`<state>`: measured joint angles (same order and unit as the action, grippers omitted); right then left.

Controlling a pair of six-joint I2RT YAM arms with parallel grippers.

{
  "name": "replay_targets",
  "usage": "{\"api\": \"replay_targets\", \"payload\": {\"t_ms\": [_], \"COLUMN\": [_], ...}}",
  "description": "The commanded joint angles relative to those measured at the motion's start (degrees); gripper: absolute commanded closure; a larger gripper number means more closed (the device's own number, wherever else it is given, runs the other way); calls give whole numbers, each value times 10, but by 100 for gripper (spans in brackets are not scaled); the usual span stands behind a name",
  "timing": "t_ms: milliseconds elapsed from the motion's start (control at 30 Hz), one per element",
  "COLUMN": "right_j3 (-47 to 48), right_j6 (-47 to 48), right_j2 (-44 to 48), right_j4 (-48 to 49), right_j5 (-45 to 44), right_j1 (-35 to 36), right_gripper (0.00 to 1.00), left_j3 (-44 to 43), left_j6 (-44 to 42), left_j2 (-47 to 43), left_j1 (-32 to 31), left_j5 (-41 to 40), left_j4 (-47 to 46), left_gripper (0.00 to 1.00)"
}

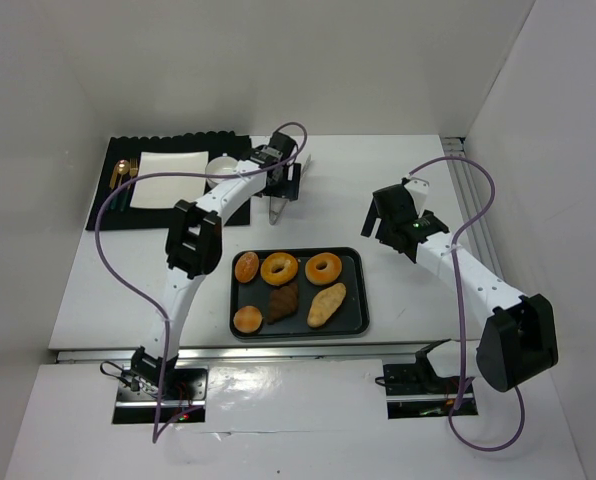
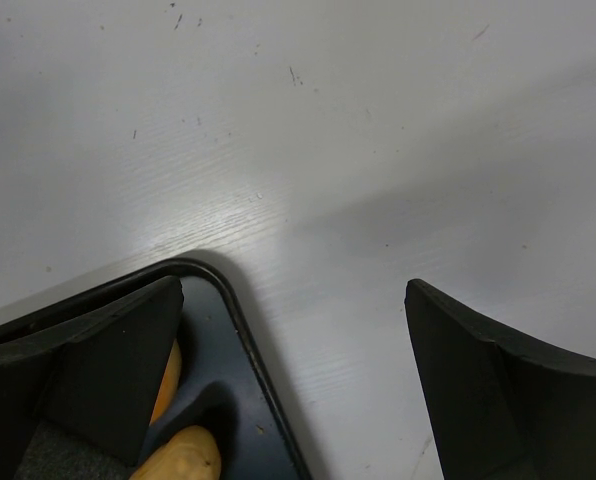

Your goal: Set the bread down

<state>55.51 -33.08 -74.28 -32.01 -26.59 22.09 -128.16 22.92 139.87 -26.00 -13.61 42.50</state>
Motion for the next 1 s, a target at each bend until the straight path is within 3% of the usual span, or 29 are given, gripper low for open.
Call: {"api": "replay_targets", "payload": {"t_ms": [0,500,633,667,800,967], "right_j3": [19,-4,-9,-9,1,1], "right_j6": [7,-8,-8,-8,-8,-8], "right_j2": [5,5,-1,-7,-13,-1], "right_j4": [12,20,25,25,25,25], "right_j5": [-12,-1,-1,-1,-7,-7], "right_j1": [0,0,0,0,0,0], "right_gripper": [1,1,1,1,1,1], "left_j3": [-31,-151,-144,-139,-111,-63], "left_j6": [-14,-1,-1,-1,-1,-17], "left_j2": [23,126,126,119,61,-70], "left_j1": [0,0,0,0,-5,-11], "left_j5": [8,-14,-14,-14,-14,-3], "left_j4": [-26,-67,-67,-67,-67,-87], "left_gripper": [1,1,15,25,46,52]}}
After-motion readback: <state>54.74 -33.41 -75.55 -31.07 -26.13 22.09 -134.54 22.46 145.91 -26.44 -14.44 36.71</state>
